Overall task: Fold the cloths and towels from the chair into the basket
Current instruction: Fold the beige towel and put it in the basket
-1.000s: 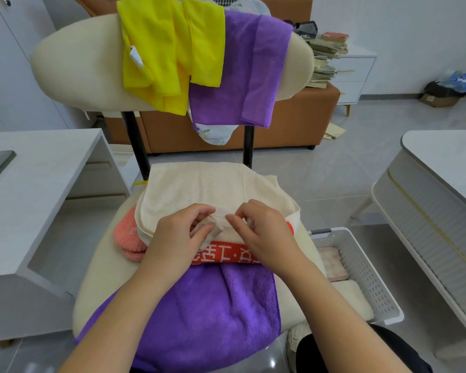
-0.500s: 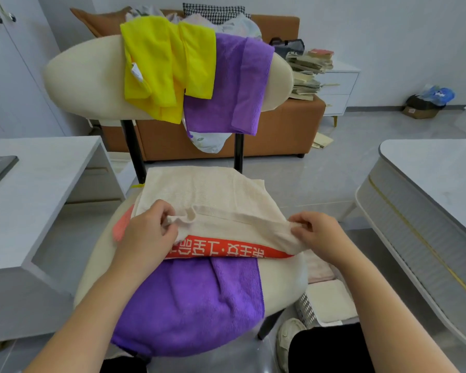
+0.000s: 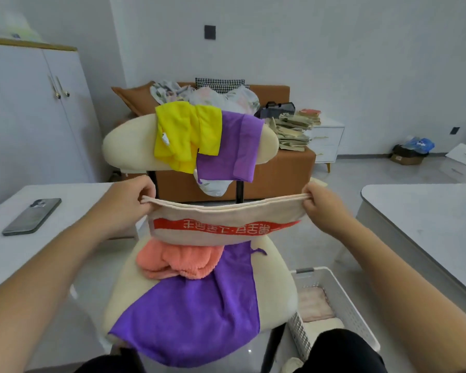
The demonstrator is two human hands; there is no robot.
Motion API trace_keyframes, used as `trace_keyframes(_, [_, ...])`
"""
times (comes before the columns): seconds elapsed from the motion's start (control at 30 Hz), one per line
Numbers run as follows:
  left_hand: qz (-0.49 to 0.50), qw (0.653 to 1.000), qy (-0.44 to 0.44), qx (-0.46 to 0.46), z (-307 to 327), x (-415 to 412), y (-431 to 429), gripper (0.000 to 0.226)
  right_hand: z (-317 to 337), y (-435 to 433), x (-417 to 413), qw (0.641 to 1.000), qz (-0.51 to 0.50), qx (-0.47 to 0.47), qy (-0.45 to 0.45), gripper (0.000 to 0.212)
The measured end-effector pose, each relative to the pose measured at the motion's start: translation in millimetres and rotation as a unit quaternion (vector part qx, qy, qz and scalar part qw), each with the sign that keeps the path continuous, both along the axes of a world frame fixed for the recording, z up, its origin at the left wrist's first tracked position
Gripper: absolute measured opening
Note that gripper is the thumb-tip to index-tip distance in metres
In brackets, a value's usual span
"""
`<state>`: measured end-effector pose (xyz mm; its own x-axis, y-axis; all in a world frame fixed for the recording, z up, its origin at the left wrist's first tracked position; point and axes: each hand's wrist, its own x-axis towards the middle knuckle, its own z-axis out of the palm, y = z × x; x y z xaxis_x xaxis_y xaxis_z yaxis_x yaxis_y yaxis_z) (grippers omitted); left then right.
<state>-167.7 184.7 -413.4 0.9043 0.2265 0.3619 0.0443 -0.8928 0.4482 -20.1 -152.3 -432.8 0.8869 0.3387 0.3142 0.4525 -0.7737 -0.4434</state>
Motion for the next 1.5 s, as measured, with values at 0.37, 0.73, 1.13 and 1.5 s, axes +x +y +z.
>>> trace_keyframes(0.37, [-0.044,0.885,-0.19,-0.422,97.8,-1.3,0.0,0.016,105.1,4.6,-6.3,0.862,0.07,0.489,0.115,0.016])
trace_keyframes(0.73, [0.11,0.948,-0.273,-0.118,99.1,1.8,-10.2,0.03,110.6,4.8,-15.0,0.958,-0.017,0.256,-0.13,0.018])
trace_keyframes(1.13, [0.052,0.952,-0.13,-0.271,67.2,-15.3,4.8,0.028,79.6,1.7,-22.0,0.976,0.025,0.215,0.002,0.035])
trace_keyframes(1.5, [0.05,0.933,-0.106,-0.339,69.8,6.3,26.9,0.024,86.8,12.9,-0.2,0.91,0.058,0.377,0.162,0.019])
